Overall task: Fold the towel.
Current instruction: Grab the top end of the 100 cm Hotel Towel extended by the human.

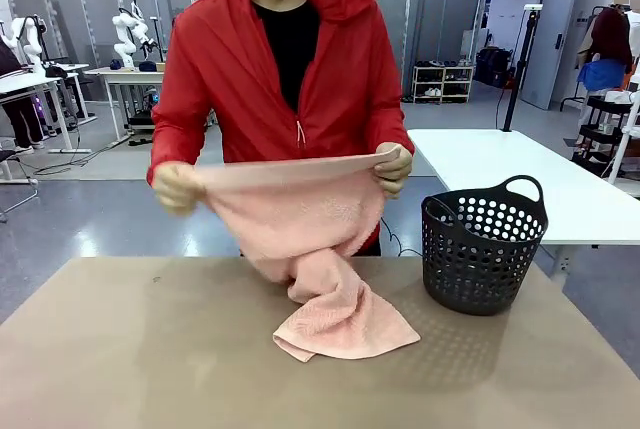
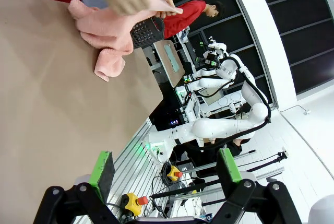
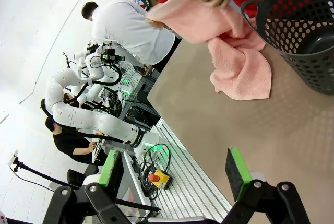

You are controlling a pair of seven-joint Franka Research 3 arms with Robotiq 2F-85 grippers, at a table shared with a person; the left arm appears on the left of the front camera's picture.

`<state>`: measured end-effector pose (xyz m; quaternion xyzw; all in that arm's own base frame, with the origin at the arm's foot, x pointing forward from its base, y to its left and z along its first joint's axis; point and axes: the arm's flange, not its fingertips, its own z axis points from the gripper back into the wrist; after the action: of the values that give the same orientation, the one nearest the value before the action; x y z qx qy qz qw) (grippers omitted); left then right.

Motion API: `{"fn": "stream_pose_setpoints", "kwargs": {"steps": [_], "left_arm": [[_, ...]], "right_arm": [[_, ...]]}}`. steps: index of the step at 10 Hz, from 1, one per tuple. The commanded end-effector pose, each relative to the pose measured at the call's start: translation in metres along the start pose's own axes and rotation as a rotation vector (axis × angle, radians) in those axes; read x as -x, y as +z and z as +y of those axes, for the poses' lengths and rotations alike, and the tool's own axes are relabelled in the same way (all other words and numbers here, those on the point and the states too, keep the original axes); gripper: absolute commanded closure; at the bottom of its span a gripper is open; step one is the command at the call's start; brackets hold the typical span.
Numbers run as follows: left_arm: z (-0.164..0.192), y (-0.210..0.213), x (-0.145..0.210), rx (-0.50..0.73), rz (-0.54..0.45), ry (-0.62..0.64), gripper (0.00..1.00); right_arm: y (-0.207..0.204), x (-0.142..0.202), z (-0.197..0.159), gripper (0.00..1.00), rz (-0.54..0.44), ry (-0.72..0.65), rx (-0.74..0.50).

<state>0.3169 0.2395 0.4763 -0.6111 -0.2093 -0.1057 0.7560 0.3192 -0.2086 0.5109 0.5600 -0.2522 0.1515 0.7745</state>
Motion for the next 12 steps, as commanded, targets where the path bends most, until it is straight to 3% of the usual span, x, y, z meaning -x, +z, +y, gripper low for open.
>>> {"fn": "stream_pose_setpoints", "kwargs": {"steps": [1,10,12], "left_arm": [[-0.003,0.001,0.001,0.016,0.005,-0.017,0.00],[0.000,0.000,0.000,0.000,0.000,0.000,0.00],[-0.050,0.003,-0.013,-0.175,0.060,-0.232,0.00]], "right_arm": [[-0.001,0.000,0.000,0.00,-0.010,0.017,-0.016],[0.000,0.000,0.000,0.00,0.000,0.000,0.000],[0.004,-0.014,0.039,0.00,0.038,0.225,0.140]]}}
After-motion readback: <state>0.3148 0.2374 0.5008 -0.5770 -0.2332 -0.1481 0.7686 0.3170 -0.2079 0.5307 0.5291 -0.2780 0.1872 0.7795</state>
